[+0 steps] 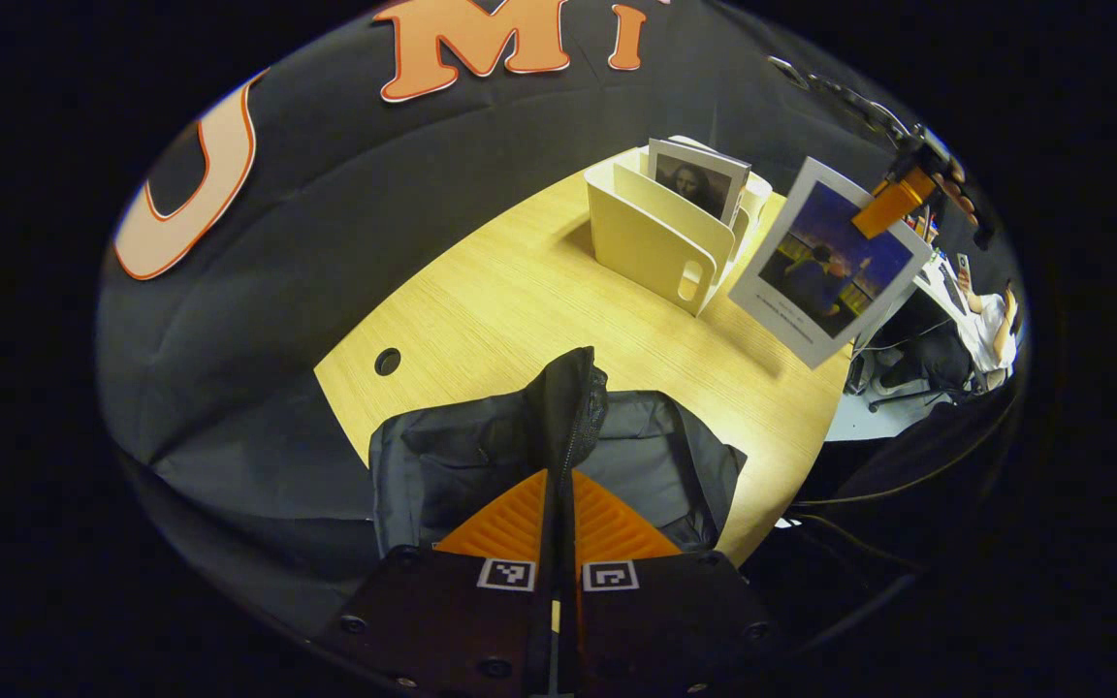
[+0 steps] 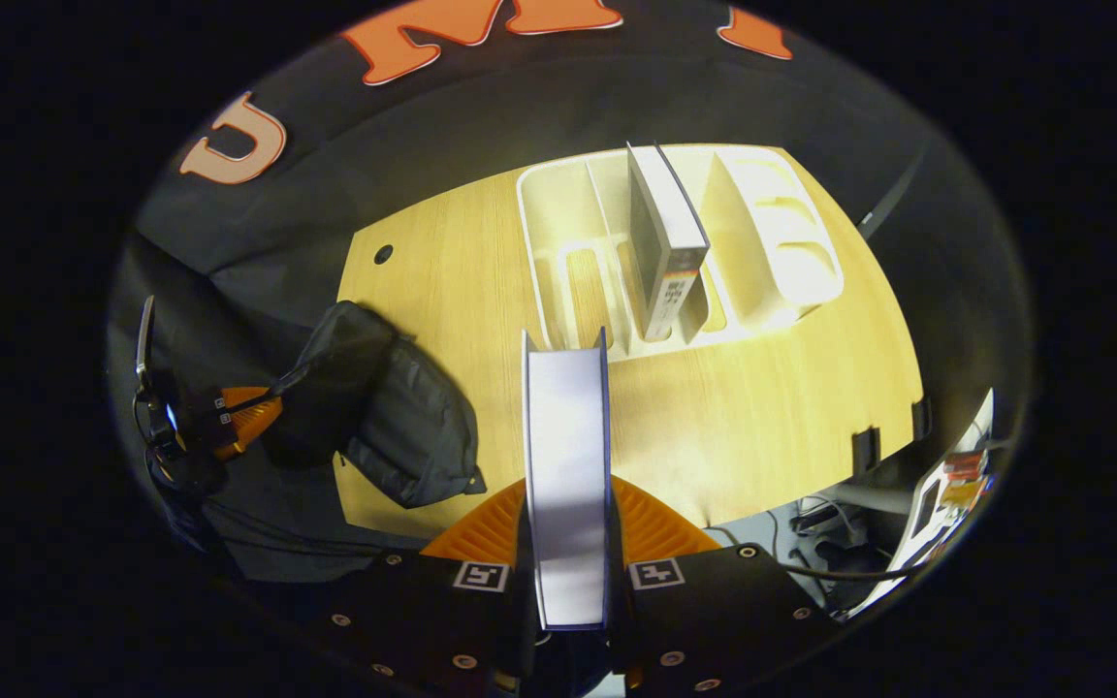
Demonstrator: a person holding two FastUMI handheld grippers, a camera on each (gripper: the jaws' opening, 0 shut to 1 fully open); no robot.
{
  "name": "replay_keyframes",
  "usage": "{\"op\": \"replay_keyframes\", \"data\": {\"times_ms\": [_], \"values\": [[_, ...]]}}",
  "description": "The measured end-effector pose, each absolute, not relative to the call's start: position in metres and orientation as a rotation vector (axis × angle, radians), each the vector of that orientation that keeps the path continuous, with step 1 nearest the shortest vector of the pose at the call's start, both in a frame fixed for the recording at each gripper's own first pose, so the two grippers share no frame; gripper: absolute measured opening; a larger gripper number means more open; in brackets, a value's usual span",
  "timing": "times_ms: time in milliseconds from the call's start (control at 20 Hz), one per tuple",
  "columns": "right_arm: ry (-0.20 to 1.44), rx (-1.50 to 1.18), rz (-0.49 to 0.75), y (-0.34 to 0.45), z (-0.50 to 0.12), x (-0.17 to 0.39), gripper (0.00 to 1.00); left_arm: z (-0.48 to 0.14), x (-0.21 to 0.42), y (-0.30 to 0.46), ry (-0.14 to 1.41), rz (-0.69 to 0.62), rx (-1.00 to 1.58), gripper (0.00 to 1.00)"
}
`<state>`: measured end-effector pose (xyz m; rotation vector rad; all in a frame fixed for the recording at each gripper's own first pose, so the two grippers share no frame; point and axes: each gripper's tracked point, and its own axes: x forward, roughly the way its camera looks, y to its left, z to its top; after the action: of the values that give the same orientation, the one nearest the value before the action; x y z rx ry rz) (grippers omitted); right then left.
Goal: Open the schoolbag, grab two books from the bookshelf and put them into the schoolbag.
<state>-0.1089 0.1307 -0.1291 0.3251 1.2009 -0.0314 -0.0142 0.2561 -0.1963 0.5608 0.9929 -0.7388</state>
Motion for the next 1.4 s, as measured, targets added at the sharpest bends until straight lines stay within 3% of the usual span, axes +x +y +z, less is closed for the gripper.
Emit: {"op": "replay_keyframes", "data": {"times_ms": [400,850,1400], "values": [[1.103,0.692,0.092,0.198,-0.152,-0.113,0.29,-0.179,-0.008,0.250,0.975,-0.728,0.490,0.04],[1.002,0.912,0.291,0.298,-0.186,-0.066,0.29,-0.159,0.001,0.248,0.942,-0.691,0.429,0.04],[0.923,1.166,0.337,0.396,-0.251,-0.010,0.29,-0.158,-0.006,0.235,0.949,-0.703,0.408,0.02]]}}
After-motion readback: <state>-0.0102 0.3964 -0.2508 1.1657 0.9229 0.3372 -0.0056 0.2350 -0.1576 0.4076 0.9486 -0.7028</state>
